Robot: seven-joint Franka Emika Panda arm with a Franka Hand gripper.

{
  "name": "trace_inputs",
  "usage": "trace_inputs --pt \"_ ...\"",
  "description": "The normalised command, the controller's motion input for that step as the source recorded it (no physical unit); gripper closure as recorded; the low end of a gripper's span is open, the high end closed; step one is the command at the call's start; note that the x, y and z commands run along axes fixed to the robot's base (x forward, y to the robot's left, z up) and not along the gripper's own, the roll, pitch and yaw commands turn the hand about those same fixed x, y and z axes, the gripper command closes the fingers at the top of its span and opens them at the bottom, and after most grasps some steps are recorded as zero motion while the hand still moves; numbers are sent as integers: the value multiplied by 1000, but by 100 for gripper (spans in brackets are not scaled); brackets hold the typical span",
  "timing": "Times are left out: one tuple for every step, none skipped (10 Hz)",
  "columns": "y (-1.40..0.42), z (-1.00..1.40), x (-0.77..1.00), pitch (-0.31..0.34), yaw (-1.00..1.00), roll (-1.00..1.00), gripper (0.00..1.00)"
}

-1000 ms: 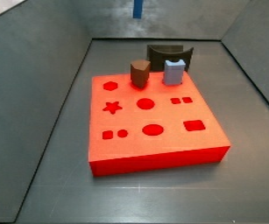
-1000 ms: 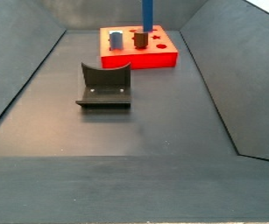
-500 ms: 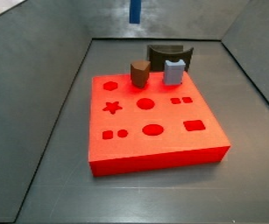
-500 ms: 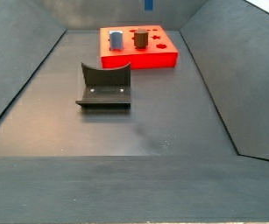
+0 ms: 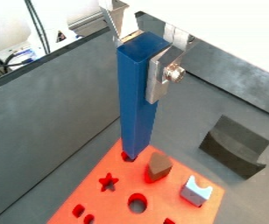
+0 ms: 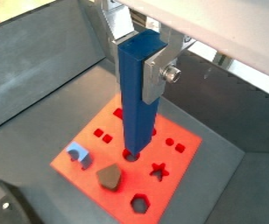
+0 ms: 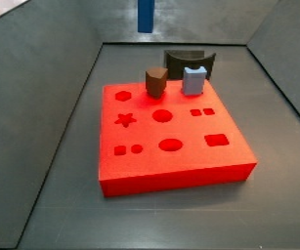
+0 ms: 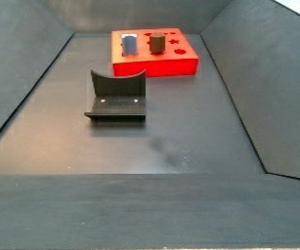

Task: Pick up the rectangle object. Move up. Move to above the board. Insert the rectangle object.
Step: Insert the rectangle object.

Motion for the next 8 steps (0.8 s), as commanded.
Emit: trace_inputs --pt "0 0 -57 0 -394 0 100" --pt "0 0 0 0 -334 0 100" --pt "14 0 40 0 -91 0 100" --pt "0 0 163 -6 -114 0 100" --pt "-223 -91 720 -1 -317 6 100" --pt "-220 -123 677 0 -369 27 100" --pt "-189 -126 531 0 -511 26 100" --pt "-151 -143 366 0 -671 29 100"
